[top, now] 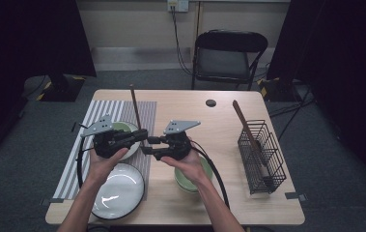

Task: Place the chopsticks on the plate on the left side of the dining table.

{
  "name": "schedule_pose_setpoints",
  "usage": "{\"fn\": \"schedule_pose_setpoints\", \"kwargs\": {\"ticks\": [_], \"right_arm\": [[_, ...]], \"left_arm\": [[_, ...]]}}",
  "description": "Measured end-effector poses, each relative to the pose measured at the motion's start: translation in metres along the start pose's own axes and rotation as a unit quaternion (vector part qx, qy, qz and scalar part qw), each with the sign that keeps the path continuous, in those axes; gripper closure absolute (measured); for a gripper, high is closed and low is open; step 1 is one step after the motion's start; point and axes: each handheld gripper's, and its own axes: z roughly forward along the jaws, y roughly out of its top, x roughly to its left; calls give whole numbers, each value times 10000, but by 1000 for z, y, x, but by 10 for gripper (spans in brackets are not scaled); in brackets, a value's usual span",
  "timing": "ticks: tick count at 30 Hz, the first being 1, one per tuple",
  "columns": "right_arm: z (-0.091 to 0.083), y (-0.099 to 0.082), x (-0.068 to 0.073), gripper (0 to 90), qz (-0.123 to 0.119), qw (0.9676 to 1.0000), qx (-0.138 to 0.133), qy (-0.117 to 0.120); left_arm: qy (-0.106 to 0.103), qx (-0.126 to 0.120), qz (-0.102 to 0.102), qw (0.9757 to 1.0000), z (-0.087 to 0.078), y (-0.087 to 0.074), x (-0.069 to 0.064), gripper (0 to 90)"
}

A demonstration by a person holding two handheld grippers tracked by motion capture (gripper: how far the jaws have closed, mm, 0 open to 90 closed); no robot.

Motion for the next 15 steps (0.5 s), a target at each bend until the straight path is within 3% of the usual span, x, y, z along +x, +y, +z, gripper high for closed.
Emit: {"fn": "schedule_pose_setpoints", "kwargs": {"ticks": [1, 8, 15], "right_arm": [[4, 0, 1, 598, -39, 10000, 13, 34], [17, -2, 3, 747, -49, 9997, -92, 236], [12, -4, 0, 841, -32, 9997, -113, 213]], "left_arm": [[-9, 20, 70, 10000, 1, 0, 0, 852], [-78, 74, 31, 9999, 5, 0, -3, 852], [-142, 71, 32, 9999, 2, 1, -1, 852]]}}
